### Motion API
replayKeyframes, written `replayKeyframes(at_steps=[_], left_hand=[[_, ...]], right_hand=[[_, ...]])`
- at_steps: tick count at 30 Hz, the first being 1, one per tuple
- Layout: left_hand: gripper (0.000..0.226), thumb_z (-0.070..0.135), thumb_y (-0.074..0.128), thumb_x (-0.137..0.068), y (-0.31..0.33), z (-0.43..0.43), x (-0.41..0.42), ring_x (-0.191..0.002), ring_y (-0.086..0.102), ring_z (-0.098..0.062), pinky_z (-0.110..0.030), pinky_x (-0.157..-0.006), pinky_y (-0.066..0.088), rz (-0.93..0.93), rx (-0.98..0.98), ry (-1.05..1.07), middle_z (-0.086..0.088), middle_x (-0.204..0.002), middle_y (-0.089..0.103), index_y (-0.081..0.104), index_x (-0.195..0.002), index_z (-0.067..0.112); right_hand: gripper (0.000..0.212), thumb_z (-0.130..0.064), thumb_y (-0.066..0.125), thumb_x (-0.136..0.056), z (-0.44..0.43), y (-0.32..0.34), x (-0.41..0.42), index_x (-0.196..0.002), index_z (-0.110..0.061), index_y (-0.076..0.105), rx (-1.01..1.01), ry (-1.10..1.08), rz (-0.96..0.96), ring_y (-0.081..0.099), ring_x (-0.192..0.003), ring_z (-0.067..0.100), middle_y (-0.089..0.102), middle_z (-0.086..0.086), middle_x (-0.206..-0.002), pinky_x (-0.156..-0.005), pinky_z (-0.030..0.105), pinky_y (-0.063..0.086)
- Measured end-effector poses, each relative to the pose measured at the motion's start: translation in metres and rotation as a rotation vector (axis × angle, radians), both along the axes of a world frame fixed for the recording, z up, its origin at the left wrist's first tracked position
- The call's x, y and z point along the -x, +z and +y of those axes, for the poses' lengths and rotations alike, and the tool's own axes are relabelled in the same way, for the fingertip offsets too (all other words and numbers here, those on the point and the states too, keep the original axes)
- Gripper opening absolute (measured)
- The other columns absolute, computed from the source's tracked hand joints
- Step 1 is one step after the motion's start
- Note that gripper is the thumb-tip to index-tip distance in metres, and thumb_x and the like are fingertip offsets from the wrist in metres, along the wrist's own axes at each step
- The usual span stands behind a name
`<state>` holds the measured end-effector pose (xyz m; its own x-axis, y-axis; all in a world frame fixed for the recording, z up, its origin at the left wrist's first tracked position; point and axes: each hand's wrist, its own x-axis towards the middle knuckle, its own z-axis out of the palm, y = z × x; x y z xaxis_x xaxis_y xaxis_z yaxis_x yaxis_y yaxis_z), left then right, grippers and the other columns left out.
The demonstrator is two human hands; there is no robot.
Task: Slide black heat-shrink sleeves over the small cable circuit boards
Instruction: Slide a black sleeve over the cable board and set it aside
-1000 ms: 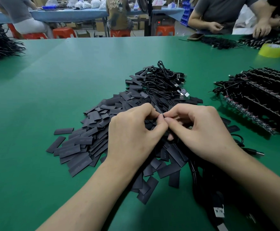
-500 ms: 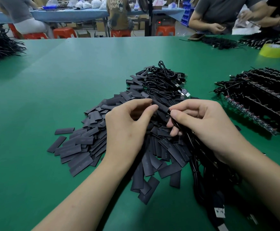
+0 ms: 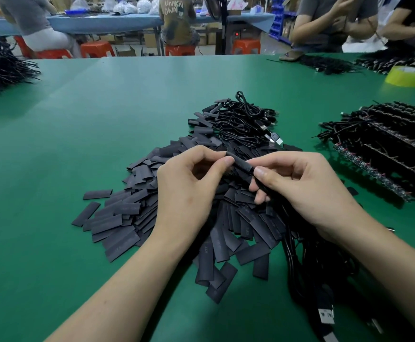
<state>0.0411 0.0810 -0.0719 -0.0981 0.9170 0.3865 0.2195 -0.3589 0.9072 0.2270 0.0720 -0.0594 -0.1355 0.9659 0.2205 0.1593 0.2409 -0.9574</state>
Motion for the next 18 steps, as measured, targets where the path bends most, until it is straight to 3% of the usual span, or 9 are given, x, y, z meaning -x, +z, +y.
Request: replayKeyframes(at_steps=[6, 9, 14, 16, 18], left_hand=[[0.017, 0.012, 0.078, -0.089, -0.003, 0.002, -0.001, -0.088, 0.076, -0.015, -0.026, -0.083, 0.059, -0.15, 0.008, -0.06, 0.002, -0.089, 0.079, 0.079, -0.104, 0.018], [0.013, 0.007, 0.076, -0.09, -0.003, 0.005, -0.001, -0.086, 0.077, -0.016, -0.02, -0.078, 0.057, -0.299, 0.074, -0.13, -0.003, -0.092, 0.08, 0.078, -0.102, 0.012], [0.009, 0.009, 0.076, -0.088, 0.0, 0.008, 0.002, -0.083, 0.076, -0.017, -0.022, -0.079, 0.058, -0.562, 0.148, -0.168, -0.006, -0.086, 0.078, 0.079, -0.091, 0.017], [0.009, 0.01, 0.076, -0.088, 0.0, 0.009, 0.005, -0.082, 0.076, -0.015, -0.023, -0.079, 0.059, -0.597, 0.146, -0.147, -0.004, -0.084, 0.078, 0.079, -0.089, 0.018], [0.01, 0.01, 0.076, -0.089, 0.0, 0.009, 0.005, -0.083, 0.076, -0.016, -0.023, -0.08, 0.058, -0.571, 0.128, -0.138, -0.004, -0.085, 0.078, 0.079, -0.094, 0.017]], right_hand=[[0.013, -0.006, 0.064, -0.097, 0.001, -0.001, 0.0, -0.1, -0.01, 0.076, 0.012, 0.008, 0.04, 0.068, -0.06, 0.017, 0.075, 0.012, -0.076, -0.06, 0.022, 0.053], [0.012, -0.008, 0.064, -0.097, 0.001, 0.0, -0.001, -0.102, -0.01, 0.075, 0.045, 0.019, 0.068, 0.069, -0.062, 0.018, 0.076, 0.013, -0.079, -0.061, 0.022, 0.055], [0.032, -0.034, 0.066, -0.086, 0.0, 0.011, -0.011, -0.114, -0.019, 0.069, 0.142, 0.106, -0.018, 0.077, -0.079, 0.023, 0.079, 0.01, -0.092, -0.067, 0.017, 0.054], [0.033, -0.032, 0.067, -0.086, 0.001, 0.014, -0.016, -0.115, -0.018, 0.066, 0.162, 0.13, -0.095, 0.077, -0.078, 0.026, 0.079, 0.011, -0.091, -0.068, 0.017, 0.054], [0.019, -0.02, 0.066, -0.093, 0.002, 0.015, -0.017, -0.111, -0.015, 0.066, 0.15, 0.138, -0.12, 0.076, -0.072, 0.026, 0.078, 0.013, -0.087, -0.067, 0.021, 0.056]])
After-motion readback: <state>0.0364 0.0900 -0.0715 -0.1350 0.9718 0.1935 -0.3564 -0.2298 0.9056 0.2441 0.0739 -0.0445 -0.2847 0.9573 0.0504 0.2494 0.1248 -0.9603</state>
